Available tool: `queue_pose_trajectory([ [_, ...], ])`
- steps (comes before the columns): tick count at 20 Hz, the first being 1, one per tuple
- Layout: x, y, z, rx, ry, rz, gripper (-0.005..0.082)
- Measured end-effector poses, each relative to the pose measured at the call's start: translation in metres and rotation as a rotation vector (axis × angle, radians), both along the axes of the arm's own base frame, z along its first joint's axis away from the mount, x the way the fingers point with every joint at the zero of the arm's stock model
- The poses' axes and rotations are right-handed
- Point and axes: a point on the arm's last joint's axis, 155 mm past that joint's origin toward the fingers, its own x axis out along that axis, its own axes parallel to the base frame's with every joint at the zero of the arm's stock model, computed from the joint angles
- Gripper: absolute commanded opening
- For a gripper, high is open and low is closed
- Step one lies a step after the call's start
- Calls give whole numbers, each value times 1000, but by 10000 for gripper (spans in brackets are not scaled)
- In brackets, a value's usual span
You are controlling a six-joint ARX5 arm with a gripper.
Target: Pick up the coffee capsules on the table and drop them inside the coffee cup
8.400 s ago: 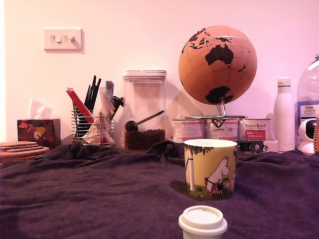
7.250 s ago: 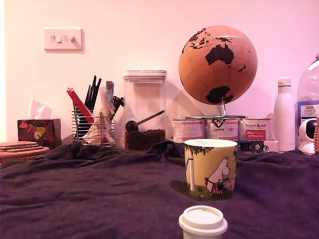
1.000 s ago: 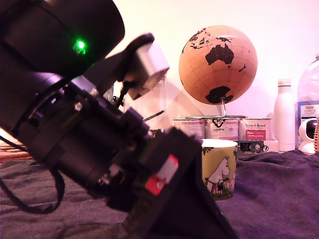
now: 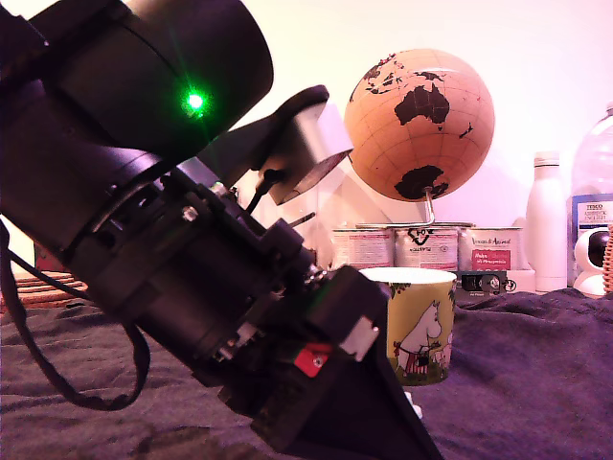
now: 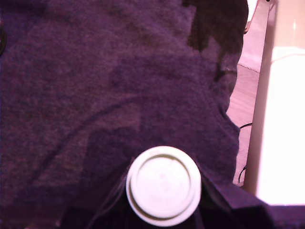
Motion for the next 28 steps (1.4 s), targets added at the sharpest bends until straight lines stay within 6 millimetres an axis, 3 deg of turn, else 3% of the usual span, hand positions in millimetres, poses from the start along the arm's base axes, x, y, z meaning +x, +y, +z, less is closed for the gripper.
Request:
queue_pose_trajectory([
  [8, 9, -9, 13, -57, -32, 10, 321],
  [14, 44, -29, 52, -146, -88, 57, 321],
  [25, 113, 1, 67, -167, -120, 223, 321],
  [28, 122, 7, 69, -170, -126, 248, 321],
])
